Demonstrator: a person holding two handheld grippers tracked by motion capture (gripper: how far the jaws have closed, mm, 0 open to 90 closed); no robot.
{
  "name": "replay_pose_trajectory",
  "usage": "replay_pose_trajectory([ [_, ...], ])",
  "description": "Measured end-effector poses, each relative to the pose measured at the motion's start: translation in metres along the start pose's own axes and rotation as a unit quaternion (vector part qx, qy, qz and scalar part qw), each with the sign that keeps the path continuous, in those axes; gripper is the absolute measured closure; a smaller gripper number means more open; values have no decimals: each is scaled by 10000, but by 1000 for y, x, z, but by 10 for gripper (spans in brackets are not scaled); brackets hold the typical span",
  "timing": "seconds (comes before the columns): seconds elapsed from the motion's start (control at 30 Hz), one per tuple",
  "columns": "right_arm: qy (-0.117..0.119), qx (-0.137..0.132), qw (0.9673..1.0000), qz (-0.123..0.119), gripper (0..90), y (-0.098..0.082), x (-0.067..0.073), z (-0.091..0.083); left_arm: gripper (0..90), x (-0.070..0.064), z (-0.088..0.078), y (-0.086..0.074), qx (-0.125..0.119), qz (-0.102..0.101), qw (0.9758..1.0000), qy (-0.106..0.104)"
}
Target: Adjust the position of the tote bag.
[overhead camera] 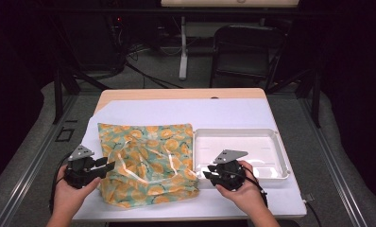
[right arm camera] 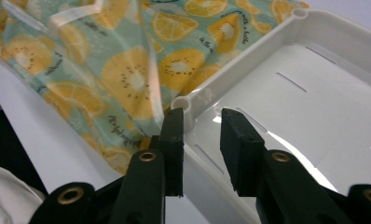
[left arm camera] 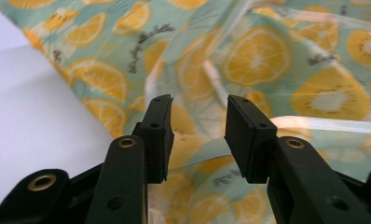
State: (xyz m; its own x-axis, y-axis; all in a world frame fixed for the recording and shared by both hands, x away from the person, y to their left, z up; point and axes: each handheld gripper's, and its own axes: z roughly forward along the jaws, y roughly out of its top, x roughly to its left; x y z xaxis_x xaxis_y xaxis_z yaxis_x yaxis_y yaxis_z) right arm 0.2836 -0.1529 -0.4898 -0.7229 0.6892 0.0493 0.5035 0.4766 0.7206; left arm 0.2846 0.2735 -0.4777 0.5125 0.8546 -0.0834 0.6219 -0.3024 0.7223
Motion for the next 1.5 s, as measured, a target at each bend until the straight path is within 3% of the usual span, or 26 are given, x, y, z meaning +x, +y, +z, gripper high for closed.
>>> replay_pose_trajectory([
  [0.37,235,13,9996,-185,708,13,14,6,585,-26,-3,-3,220,372,9991,-18],
  [0.5,515,51,9982,-308,708,21,24,14,562,-36,-1,-6,309,469,9984,-71],
  [0.53,727,8,9966,-386,702,23,29,18,555,-41,0,-7,314,511,9982,-84],
  [0.7,896,-32,9946,-529,673,25,38,25,524,-48,0,-9,341,591,9976,-102],
  [0.83,795,-144,9942,-711,620,25,43,27,485,-51,0,-10,320,703,9969,-122],
  [0.97,687,-284,9946,-730,590,24,44,29,474,-54,1,-9,237,719,9970,-136],
  [1.07,566,-350,9943,-839,528,23,43,32,465,-58,2,-8,280,826,9959,-250],
  [1.23,532,-334,9929,-1008,482,23,45,38,464,-63,6,-9,275,872,9954,-279],
  [1.43,560,-211,9929,-1032,531,23,46,45,449,-64,8,-9,317,867,9951,-359],
  [1.47,494,-142,9929,-1072,640,23,46,48,446,-66,10,-9,313,893,9946,-416],
  [1.5,476,-118,9931,-1066,668,23,46,48,446,-67,10,-9,321,927,9942,-442],
])
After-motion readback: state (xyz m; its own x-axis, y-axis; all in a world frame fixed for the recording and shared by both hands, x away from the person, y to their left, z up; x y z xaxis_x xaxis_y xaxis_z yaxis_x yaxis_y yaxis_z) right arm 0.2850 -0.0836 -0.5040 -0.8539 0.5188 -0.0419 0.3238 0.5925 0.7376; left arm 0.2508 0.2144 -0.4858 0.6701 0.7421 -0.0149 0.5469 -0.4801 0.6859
